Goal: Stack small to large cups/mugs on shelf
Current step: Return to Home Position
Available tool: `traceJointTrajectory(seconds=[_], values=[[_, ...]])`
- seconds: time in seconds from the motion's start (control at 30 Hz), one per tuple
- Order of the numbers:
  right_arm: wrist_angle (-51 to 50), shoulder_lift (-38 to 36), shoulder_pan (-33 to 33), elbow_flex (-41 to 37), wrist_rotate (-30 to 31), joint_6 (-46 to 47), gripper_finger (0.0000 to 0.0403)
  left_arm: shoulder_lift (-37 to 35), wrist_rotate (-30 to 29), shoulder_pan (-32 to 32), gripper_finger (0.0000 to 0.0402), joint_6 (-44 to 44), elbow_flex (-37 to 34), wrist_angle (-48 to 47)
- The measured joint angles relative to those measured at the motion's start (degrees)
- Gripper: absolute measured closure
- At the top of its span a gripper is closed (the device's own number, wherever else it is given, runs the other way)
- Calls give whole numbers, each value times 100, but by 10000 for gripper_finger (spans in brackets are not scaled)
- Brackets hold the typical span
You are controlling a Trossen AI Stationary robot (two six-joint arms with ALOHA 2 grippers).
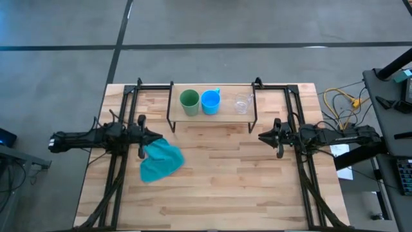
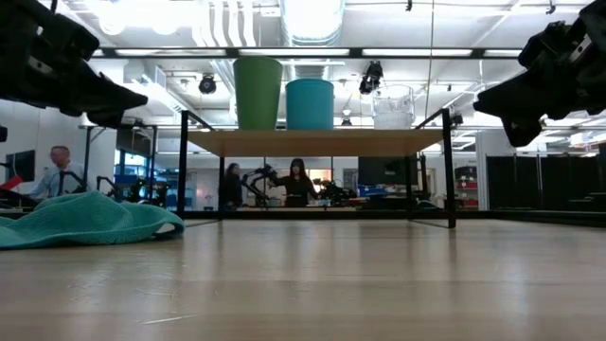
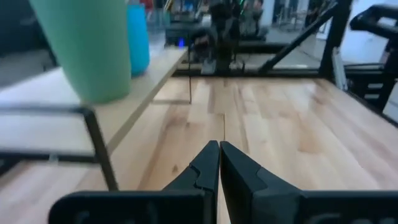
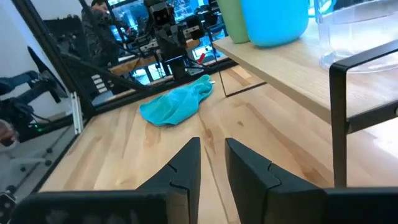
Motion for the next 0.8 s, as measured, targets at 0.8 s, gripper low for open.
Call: traceJointTrajectory(seconds=[0.8], values=[[0,0,0,0,0,64,332,211,120,0,402,173,-419,1284]])
